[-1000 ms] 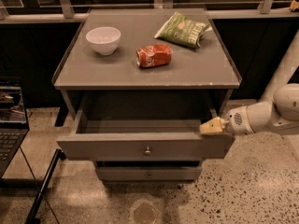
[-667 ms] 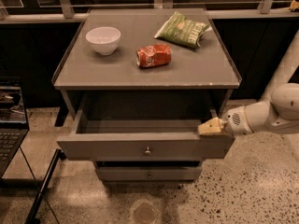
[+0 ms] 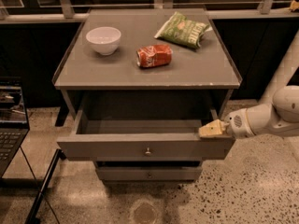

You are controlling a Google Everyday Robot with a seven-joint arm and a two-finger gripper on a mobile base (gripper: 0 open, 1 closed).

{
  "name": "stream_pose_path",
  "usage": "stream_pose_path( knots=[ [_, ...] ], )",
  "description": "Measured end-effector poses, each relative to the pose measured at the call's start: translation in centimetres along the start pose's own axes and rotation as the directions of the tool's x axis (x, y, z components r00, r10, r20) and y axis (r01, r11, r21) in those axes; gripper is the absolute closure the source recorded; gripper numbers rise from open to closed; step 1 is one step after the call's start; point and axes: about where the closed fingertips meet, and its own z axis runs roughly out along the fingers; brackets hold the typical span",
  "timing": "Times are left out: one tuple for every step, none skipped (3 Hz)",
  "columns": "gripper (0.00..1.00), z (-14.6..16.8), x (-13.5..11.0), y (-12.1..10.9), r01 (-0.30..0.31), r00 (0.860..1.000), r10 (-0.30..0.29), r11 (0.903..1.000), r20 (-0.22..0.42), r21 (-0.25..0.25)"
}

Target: Open top drawer

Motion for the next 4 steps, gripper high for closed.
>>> stream_pose_path(
  knots=[
    [1.00,-0.5,0.8,-0.4,-0.030,1.000,0.030,0.9995,-0.002,0.010],
    [1.00,-1.5,2.1,-0.5,-0.073,0.997,0.073,0.9972,-0.011,0.019],
    [1.00,-1.4,1.9,-0.2,-0.065,0.998,0.065,0.9977,-0.009,0.017],
    [1.00,-1.3,0.3,1.5,-0.007,1.000,0.007,0.9998,0.008,0.021]
  ],
)
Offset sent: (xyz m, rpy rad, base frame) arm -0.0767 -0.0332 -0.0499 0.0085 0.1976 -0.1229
